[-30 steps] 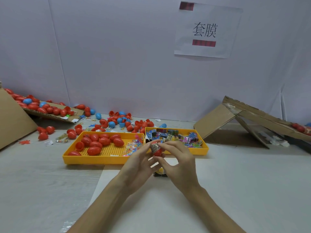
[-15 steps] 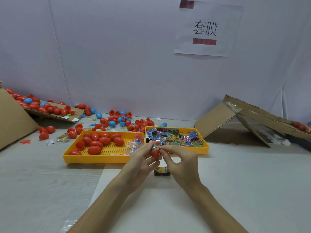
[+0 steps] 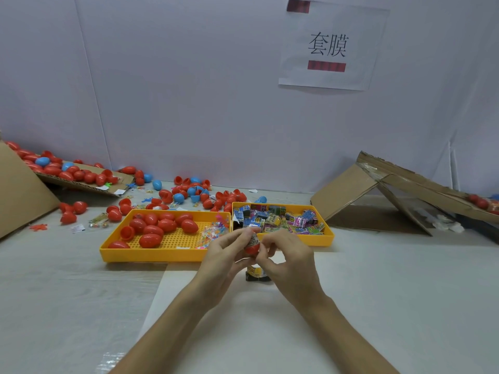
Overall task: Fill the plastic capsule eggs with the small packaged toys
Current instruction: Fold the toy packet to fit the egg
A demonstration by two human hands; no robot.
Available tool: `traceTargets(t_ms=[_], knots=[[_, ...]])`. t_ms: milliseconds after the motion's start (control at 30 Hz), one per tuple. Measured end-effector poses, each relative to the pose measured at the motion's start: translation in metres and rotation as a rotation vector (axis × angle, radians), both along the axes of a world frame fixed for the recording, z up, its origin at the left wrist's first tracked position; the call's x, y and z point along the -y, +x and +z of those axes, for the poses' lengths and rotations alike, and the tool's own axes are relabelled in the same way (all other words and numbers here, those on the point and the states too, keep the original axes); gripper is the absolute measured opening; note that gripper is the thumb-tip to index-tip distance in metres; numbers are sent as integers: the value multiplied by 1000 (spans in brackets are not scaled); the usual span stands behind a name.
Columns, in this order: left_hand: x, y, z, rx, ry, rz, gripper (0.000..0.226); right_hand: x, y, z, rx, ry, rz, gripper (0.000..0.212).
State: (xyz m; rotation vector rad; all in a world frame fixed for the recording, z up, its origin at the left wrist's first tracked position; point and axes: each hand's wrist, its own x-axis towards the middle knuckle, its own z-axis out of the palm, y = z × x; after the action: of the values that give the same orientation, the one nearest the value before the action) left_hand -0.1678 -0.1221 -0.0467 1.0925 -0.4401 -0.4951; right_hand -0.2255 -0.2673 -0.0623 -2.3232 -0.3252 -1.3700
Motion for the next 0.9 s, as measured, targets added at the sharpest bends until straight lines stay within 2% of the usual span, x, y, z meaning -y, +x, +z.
traceTargets(t_ms=[133, 267, 367, 767, 900], knots=[[-1, 1, 3, 52, -26, -75, 30, -1, 0, 1, 34, 66, 2, 8], [-1, 3, 0, 201, 8, -110, 49, 1, 0, 3, 45, 122, 3, 9], [-2, 2, 0, 253, 48, -76, 44, 0, 0, 3, 34, 131, 1, 12], [0, 2, -1, 273, 87, 4, 36, -1, 0, 2, 36, 109, 5, 13], [0, 4, -2, 217, 37, -1, 46, -2, 1, 1, 12, 141, 16, 5]])
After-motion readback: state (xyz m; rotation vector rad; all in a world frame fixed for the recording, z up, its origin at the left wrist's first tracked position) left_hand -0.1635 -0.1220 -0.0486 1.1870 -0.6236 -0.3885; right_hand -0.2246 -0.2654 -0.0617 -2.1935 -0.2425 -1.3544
